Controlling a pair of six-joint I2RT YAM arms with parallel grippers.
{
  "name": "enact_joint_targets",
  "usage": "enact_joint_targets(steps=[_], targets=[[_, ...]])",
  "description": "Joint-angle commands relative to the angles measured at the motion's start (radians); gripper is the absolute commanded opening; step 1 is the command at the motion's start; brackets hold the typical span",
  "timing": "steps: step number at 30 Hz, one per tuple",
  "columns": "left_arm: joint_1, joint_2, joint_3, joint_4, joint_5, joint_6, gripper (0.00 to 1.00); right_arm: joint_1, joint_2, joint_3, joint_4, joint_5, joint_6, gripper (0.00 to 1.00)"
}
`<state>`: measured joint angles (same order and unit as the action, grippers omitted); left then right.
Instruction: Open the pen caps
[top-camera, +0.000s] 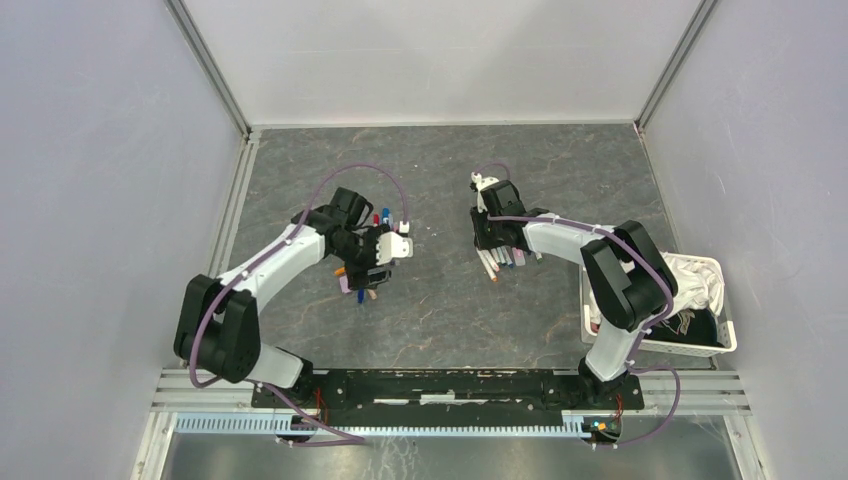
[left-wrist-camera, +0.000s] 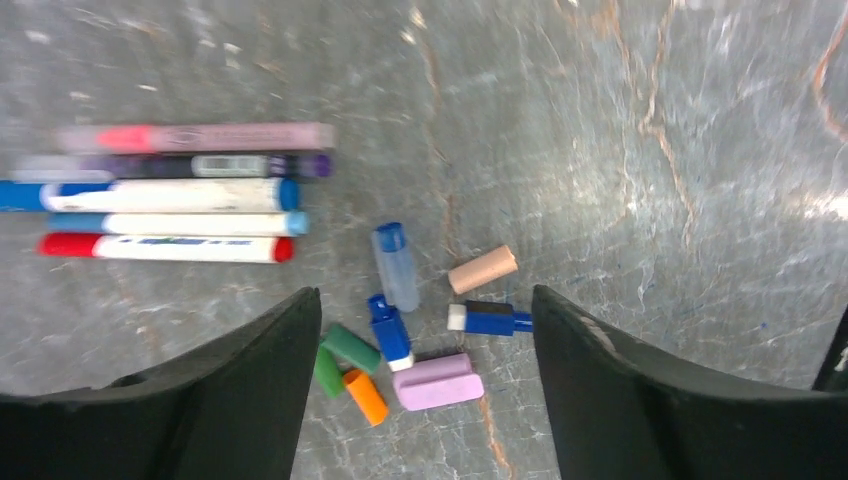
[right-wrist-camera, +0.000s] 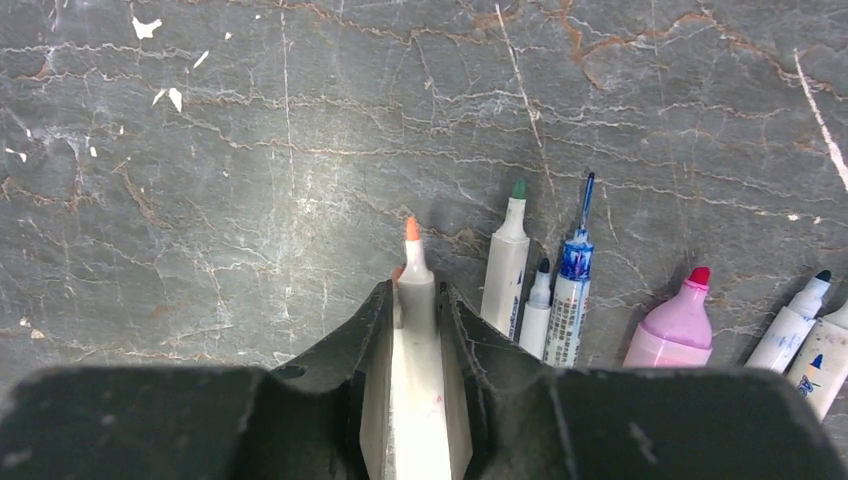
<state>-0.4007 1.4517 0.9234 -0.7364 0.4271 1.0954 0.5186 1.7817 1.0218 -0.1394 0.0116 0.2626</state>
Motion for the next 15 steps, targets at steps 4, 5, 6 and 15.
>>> enact_joint_targets(steps=[4, 5, 6, 15], targets=[[-0.003, -0.076, 0.272, -0.174, 0.033, -0.179, 1.00, -0.003, -0.023, -0.002, 0.025, 0.049, 0.001, 0.31], [-0.002, -0.080, 0.310, -0.195, 0.026, -0.199, 1.00, -0.003, -0.029, -0.003, 0.025, 0.050, -0.001, 0.31], [-0.002, -0.082, 0.344, -0.212, 0.018, -0.214, 1.00, -0.002, -0.037, -0.007, 0.024, 0.055, -0.001, 0.31], [0.002, -0.217, 0.422, -0.023, -0.174, -0.434, 1.00, 0.087, -0.146, 0.025, 0.021, 0.173, -0.024, 0.36]])
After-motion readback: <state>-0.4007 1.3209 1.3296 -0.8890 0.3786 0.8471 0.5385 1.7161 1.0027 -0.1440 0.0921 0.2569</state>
